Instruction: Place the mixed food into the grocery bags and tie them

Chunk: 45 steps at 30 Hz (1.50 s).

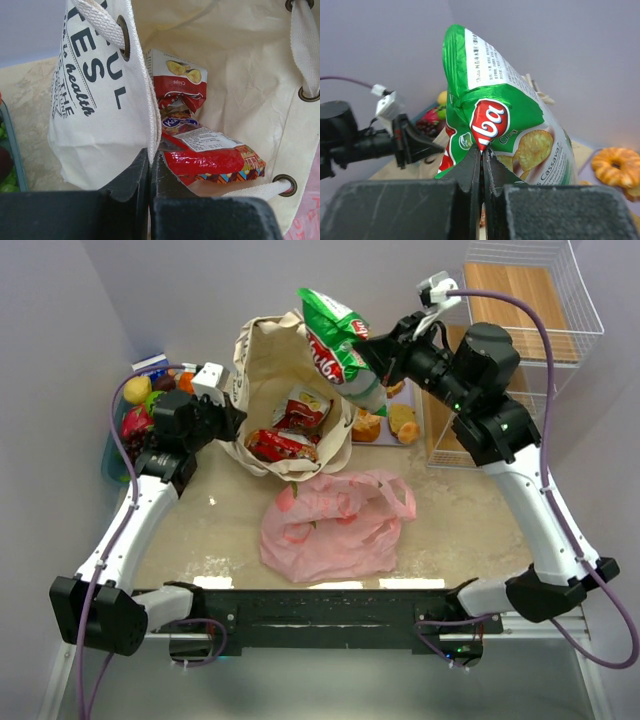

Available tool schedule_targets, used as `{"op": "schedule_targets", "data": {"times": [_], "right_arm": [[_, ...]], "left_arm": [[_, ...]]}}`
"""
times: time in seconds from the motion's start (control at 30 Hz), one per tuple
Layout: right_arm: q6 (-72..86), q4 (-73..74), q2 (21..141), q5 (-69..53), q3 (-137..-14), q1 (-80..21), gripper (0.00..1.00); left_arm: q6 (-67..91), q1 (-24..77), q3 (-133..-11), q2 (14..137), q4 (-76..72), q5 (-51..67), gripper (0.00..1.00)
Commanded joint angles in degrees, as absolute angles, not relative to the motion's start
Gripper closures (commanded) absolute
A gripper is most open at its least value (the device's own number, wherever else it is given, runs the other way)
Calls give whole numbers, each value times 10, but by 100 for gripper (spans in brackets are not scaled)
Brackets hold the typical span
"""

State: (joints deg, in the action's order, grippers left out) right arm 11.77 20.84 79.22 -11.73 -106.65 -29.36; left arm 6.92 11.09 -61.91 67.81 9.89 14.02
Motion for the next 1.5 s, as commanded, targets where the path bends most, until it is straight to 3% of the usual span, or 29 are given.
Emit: {"op": "schedule_targets", "data": {"times": [0.0,0.5,0.7,0.83,0.93,1.03,1.17,1.2,1.27,1.3,1.33,1.37,1.47], "right_arm": [[134,137,787,-176,-1068,-325,100],[162,56,900,-181,-1045,-339,100],[92,60,950,-95,-1033,-349,100],[32,59,962,113,-1009,-410,100],[34,41,997,172,-994,-440,100],[46,40,1061,220,-1021,-447,100],[61,105,1160,229,-1153,-446,100],[62,128,1172,212,-1171,-446,98],[61,135,1183,189,-1196,-446,75],[58,138,1178,154,-1196,-447,57],[58,140,1155,137,-1194,-446,32],[59,141,1142,120,-1182,-447,22],[70,149,1067,54,-1137,-446,10]], "left_arm": [[96,90,-614,677,33,191,100],[101,82,-616,676,33,200,100],[107,82,-615,672,30,204,100],[111,79,-614,670,29,202,100],[110,76,-608,660,19,200,100],[101,76,-606,657,18,189,100],[97,76,-608,661,24,185,100],[97,76,-608,663,24,186,100],[96,76,-607,663,24,182,100],[94,76,-608,664,26,179,100],[94,76,-609,669,28,174,100],[94,76,-610,670,31,173,100],[96,76,-612,675,33,173,100]]}}
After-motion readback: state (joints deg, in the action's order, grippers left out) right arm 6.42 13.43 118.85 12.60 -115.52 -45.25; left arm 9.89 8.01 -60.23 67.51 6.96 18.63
